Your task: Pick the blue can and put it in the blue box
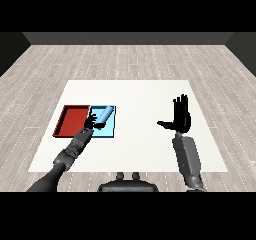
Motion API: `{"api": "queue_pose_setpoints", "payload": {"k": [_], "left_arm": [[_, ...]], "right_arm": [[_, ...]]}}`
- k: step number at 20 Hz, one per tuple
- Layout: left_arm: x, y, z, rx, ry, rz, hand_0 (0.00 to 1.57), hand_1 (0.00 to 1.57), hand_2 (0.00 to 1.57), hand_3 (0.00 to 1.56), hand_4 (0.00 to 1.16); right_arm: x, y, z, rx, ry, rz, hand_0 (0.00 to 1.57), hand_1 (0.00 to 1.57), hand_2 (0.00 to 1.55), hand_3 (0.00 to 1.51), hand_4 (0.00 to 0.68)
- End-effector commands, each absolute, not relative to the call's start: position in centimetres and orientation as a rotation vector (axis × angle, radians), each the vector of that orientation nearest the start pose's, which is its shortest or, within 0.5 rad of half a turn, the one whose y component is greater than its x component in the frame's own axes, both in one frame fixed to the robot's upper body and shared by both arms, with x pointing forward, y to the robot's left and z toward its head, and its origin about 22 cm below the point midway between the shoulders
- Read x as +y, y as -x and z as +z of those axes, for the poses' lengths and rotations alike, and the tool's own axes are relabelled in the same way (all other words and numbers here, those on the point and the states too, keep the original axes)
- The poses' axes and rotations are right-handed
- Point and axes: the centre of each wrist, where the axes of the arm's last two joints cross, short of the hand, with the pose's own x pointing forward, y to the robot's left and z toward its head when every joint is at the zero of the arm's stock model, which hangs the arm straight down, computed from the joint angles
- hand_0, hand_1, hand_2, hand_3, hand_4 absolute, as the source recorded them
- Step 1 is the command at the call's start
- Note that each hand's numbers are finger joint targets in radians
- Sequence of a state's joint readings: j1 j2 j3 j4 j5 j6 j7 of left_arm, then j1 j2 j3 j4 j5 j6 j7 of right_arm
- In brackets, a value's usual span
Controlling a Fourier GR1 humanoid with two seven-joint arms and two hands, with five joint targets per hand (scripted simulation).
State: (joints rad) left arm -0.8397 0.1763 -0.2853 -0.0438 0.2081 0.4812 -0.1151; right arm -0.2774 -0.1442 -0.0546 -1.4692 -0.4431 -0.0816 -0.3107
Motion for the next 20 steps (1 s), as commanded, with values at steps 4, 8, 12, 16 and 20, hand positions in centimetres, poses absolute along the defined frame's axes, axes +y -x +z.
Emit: {"api": "queue_pose_setpoints", "payload": {"k": [4,8,12,16,20], "left_arm": [[23.9,-36.0,-8.2,-1.099,-0.753,-0.086,0.0,0.0,0.0,0.0,0.0],[22.3,-36.7,-7.4,-1.247,-0.777,-0.005,0.0,0.0,0.0,0.0,0.0],[20.5,-38.1,-5.2,-1.543,-0.593,0.068,0.0,0.0,0.0,0.0,0.0],[18.9,-39.2,-2.4,-1.841,-0.307,0.066,0.0,0.0,0.0,0.0,0.0],[19.6,-37.1,-3.4,-1.967,-0.139,0.066,0.0,0.0,0.0,0.0,0.0]], "right_arm": [[-24.3,-30.3,5.0,-2.032,-0.264,-0.347,0.0,0.0,0.0,0.0,0.0],[-23.1,-30.0,5.8,-2.026,-0.254,-0.326,0.0,0.0,0.0,0.0,0.0],[-24.9,-30.4,6.5,-2.046,-0.277,-0.282,0.0,0.0,0.0,0.0,0.0],[-24.0,-29.7,5.5,-2.015,-0.283,-0.259,0.0,0.0,0.0,0.0,0.0],[-24.8,-29.7,3.6,-1.968,-0.259,-0.213,0.0,0.0,0.0,0.0,0.0]]}}
